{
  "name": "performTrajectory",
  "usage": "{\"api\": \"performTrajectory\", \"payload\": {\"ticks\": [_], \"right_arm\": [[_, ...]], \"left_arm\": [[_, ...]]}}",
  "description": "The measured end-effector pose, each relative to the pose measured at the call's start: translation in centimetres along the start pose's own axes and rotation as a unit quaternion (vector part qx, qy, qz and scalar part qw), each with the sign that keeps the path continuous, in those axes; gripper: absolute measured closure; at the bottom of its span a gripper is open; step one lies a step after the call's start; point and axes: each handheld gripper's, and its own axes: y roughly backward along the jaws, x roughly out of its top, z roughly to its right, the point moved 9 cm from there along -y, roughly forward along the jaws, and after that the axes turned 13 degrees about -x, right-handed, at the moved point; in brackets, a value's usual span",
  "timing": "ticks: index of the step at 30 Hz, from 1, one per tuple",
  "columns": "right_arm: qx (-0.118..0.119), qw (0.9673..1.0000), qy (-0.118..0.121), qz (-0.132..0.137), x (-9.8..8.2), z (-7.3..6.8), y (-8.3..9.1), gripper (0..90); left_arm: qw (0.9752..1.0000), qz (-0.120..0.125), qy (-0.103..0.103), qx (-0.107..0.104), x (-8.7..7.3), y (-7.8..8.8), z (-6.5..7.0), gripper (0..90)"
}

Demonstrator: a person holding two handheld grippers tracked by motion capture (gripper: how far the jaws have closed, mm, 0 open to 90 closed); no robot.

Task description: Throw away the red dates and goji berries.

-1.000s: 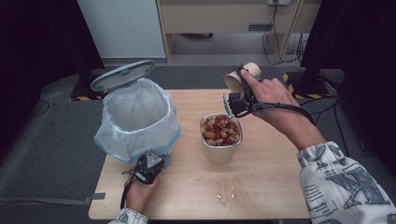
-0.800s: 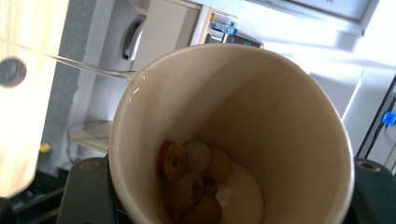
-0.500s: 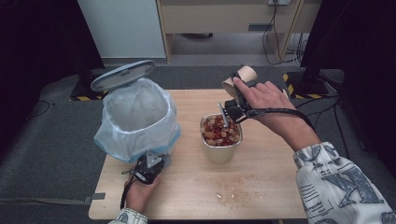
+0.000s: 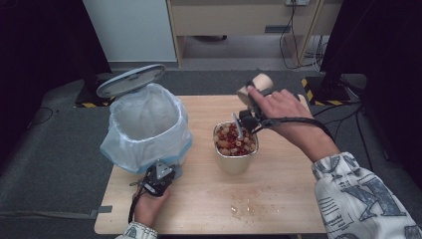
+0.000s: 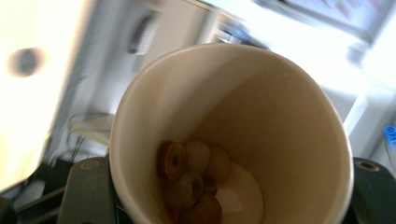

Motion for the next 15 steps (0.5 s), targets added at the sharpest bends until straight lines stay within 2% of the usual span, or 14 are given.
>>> {"api": "performTrajectory", "payload": {"ticks": [1,2,3,5,6,8,12,15], "right_arm": [[0.014,0.9994,0.031,0.01,0.7,-1.2,0.1,34.4],[0.022,0.9987,0.041,0.018,1.2,-2.0,0.1,34.3],[0.03,0.9992,0.022,0.014,1.3,-2.4,0.1,34.3],[0.026,0.9996,-0.009,0.005,1.1,-2.3,-0.1,34.3],[0.023,0.9996,-0.015,0.005,1.0,-2.2,-0.2,34.3],[0.02,0.9998,-0.001,0.006,0.8,-1.8,-0.2,34.3],[0.016,0.9998,-0.007,0.002,0.3,-1.4,-0.1,34.3],[0.013,0.9999,-0.003,0.003,0.3,-1.0,0.0,34.3]], "left_arm": [[1.0,0.0,0.0,0.0,0.0,0.0,0.0,89.3],[1.0,0.0,0.0,0.0,0.0,0.0,0.0,89.2],[1.0,0.0,0.0,0.0,0.0,0.0,0.0,89.2],[1.0,0.001,0.0,-0.001,0.0,0.0,0.0,89.2],[1.0,0.001,0.0,-0.001,0.0,0.0,0.0,89.3],[1.0,0.001,0.001,-0.001,0.0,0.0,0.0,89.3],[1.0,0.0,0.0,0.001,0.0,0.0,0.0,89.3],[1.0,0.0,0.0,0.0,0.0,0.0,0.0,89.2]]}}
